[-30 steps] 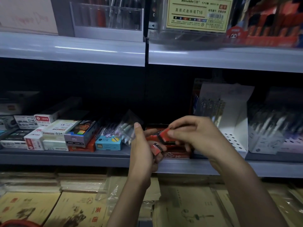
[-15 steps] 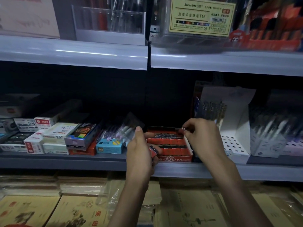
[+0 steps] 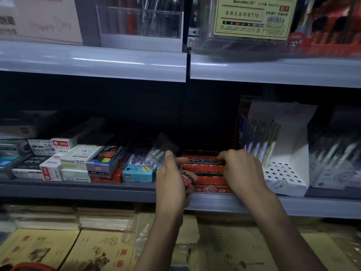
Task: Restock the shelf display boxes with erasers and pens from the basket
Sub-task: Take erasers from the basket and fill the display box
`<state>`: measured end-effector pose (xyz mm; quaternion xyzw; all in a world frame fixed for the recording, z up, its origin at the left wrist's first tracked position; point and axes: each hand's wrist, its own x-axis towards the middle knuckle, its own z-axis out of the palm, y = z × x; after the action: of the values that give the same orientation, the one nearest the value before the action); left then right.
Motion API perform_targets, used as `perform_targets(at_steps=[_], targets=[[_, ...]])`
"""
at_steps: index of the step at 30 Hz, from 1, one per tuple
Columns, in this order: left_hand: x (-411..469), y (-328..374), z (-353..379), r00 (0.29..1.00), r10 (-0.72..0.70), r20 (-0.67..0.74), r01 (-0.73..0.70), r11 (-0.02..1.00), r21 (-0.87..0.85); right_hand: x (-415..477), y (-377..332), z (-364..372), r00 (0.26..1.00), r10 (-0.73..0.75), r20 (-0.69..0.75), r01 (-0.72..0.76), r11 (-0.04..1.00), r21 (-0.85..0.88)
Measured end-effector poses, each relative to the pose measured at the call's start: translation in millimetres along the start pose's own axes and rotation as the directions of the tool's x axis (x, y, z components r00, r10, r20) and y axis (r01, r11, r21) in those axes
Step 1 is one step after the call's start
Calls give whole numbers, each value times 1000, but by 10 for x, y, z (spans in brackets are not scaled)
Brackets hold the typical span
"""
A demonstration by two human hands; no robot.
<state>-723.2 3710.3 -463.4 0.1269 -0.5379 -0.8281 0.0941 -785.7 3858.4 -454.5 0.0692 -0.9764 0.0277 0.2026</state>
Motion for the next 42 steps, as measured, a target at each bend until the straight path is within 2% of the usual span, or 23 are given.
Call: perform_targets(at_steps=[4, 8, 14, 19, 26, 30, 37, 40, 42], targets=[[14, 6, -23, 1000, -2, 4, 2, 1000, -3, -67, 71, -95, 998, 51, -42, -45, 991, 129], [29, 6, -38, 1000, -8, 1, 8, 1000, -9, -200, 38, -140, 999, -39, -34, 45, 974, 221], [19, 1, -48, 1000, 0, -11, 0, 1000, 4, -312, -131, 56, 988, -79, 134, 67, 993, 97], [-6, -1, -36, 999, 34, -3, -34, 999, 7, -346, -184, 131, 984, -65, 167, 49, 994, 95], [-14, -5, -22, 1000, 28, 6, -28, 1000, 5, -372, -183, 135, 987, -44, 154, 19, 986, 163], [-8, -6, -12, 1000, 26, -1, -26, 1000, -14, -354, -151, 175, 995, -44, 90, 29, 986, 163], [-46, 1, 10, 1000, 8, -6, -8, 1000, -24, -351, -124, 180, 994, -53, 93, 35, 982, 188], [-63, 18, -14, 999, -38, 23, 40, 996, -79, -361, -132, 58, 994, -92, 55, 74, 960, 271], [-65, 26, -40, 998, -51, 46, 57, 989, -136, -370, -175, -85, 995, -100, 31, 78, 906, 416]])
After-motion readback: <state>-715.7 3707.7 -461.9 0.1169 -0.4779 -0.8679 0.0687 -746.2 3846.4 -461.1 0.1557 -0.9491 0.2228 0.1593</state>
